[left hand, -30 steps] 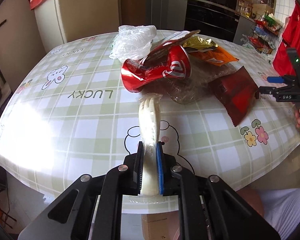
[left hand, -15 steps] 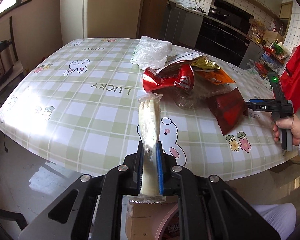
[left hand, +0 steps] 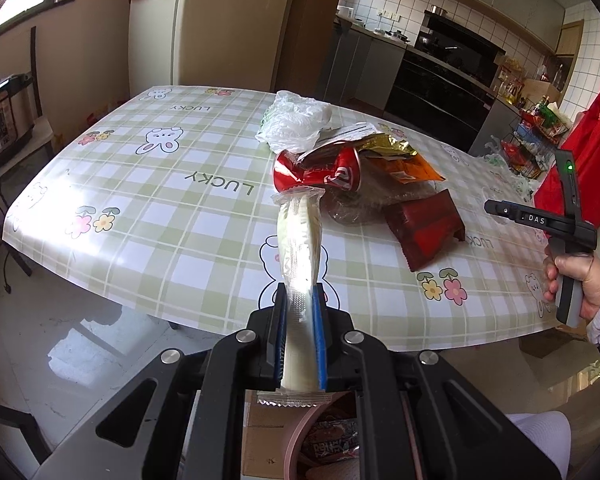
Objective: Collect trash
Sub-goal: 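Carry the clear lid over the bin and open the right gripper while the left holds the roll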
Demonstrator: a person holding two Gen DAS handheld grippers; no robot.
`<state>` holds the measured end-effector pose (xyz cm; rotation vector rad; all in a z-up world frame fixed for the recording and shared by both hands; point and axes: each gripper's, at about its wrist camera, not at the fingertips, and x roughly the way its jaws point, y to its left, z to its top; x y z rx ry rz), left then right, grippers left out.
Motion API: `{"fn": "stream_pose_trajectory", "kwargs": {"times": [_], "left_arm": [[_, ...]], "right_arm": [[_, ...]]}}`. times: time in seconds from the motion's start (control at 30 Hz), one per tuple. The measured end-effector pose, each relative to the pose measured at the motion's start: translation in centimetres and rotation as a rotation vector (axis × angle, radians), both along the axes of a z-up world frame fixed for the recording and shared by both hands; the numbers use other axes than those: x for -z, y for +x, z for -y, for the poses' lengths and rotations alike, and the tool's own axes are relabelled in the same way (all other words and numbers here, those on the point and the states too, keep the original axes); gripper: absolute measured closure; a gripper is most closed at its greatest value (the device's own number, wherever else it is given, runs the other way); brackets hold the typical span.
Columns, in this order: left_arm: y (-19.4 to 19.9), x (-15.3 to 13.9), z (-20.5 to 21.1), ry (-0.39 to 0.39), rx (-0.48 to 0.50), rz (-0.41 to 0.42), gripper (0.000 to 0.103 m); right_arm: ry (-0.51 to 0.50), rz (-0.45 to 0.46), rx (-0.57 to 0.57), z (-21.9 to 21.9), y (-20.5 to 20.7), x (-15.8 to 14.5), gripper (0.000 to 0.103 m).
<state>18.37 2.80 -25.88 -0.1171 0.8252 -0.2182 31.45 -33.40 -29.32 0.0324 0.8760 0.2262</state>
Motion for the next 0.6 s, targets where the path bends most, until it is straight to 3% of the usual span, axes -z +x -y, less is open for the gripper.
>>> {"fn": "stream_pose_trajectory", "kwargs": {"times": [0.23, 0.6], "left_arm": [[-2.6, -2.8, 0.0, -0.011, 0.005, 0.053, 0.091], [-7.8, -6.2, -0.5, -0.028, 0.012, 0.124, 0.091]], "right_arm": [[0.11, 0.108, -0.061, -3.9, -6.6, -5.1, 0.036], [0.132, 0.175, -0.177, -9.3, -16.2, -9.9, 0.036]]}}
